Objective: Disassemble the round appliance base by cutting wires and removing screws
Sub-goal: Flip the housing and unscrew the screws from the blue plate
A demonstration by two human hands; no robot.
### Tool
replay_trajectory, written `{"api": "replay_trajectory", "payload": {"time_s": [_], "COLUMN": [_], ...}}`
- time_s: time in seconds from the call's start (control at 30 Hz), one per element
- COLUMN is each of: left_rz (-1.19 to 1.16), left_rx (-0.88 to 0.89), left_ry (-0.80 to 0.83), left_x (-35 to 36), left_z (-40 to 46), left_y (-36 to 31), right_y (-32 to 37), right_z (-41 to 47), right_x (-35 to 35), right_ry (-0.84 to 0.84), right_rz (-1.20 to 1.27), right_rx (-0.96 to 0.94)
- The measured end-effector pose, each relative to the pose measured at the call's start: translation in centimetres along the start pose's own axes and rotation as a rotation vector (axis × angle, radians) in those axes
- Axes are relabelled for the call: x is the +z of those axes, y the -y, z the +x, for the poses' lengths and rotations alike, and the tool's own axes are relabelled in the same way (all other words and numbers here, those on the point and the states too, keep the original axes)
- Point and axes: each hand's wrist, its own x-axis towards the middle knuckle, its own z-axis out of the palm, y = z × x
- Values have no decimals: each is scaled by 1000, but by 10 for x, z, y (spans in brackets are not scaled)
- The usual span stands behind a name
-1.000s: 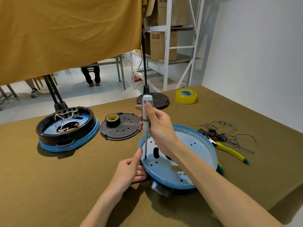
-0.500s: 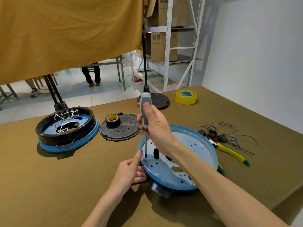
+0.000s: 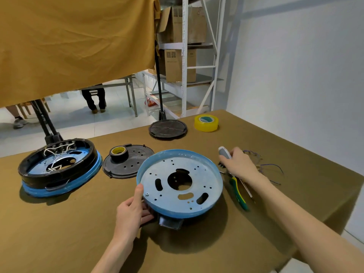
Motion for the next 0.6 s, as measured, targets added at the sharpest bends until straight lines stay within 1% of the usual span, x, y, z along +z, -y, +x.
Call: {"api": "replay_trajectory", "payload": {"time_s": [0.07, 0.23, 0.33, 0.4, 0.47, 0.53, 0.57, 0.6], "left_rz": [-9, 11, 20, 19, 20, 25, 26, 28], "left_rx": [23, 38, 54, 56, 57, 60, 64, 69], "left_ry": [-33, -45, -33, -26, -19, -15, -12, -11], "left_x": [-4, -10, -10, -10, -9, -8, -7, -6], "left_z": [0, 5, 5, 5, 6, 6, 6, 6], "left_y": [-1, 1, 2, 2, 2, 2, 2, 2], "right_y": [-10, -5, -4, 0, 13, 37, 53, 70], "right_z": [5, 11, 13, 8, -1, -15, -26, -37], "right_x": [12, 25, 27, 25, 20, 17, 17, 19], "right_ry": [50, 17, 57, 9, -123, -211, -190, -125], "right_rz": [-75, -279, -302, -327, -276, -103, -29, 10], "right_rx": [26, -20, 6, 8, -80, -249, -356, -468]}}
